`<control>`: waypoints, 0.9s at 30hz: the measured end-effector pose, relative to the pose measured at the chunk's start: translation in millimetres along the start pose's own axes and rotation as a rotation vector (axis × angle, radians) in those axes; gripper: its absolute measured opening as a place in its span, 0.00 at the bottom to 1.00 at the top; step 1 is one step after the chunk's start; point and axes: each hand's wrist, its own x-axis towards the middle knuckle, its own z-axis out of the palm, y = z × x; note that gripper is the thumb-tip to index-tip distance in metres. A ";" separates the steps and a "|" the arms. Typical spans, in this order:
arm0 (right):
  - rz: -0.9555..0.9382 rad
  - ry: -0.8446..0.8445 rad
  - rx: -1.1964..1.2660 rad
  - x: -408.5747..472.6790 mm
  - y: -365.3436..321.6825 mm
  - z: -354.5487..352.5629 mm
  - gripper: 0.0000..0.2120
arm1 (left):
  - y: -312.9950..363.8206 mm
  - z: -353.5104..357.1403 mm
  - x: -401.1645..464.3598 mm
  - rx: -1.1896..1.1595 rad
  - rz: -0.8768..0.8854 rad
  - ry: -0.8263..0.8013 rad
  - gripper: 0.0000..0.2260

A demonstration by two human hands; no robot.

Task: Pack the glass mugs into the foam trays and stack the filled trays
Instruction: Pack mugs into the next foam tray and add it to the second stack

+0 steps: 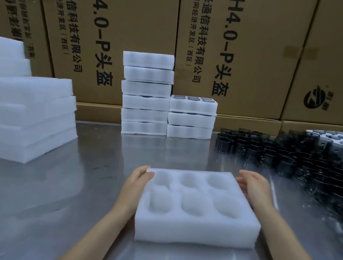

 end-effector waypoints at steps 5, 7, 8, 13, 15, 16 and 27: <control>-0.204 0.168 -0.368 46.3 5.4 -19.6 0.19 | -6.0 1.2 -3.4 0.096 0.049 -0.017 0.10; -0.235 0.236 -0.448 62.4 3.1 -24.6 0.21 | -8.6 2.9 -3.8 0.134 0.050 -0.051 0.11; -0.255 0.264 -0.478 69.7 2.3 -25.8 0.22 | -9.7 4.1 -3.2 0.142 0.042 -0.057 0.11; -0.288 0.285 -0.640 99.3 0.9 -26.5 0.25 | -10.3 8.1 1.5 0.110 0.031 -0.058 0.06; -0.286 0.282 -0.721 106.4 -0.4 -26.0 0.26 | -12.1 8.8 2.3 0.107 0.022 -0.074 0.06; -0.281 0.286 -0.766 109.8 -0.7 -24.8 0.27 | -13.0 9.1 3.1 0.110 0.023 -0.078 0.06; -0.265 0.423 -1.050 124.8 0.4 -13.8 0.15 | -14.3 8.4 4.5 0.135 0.049 -0.092 0.05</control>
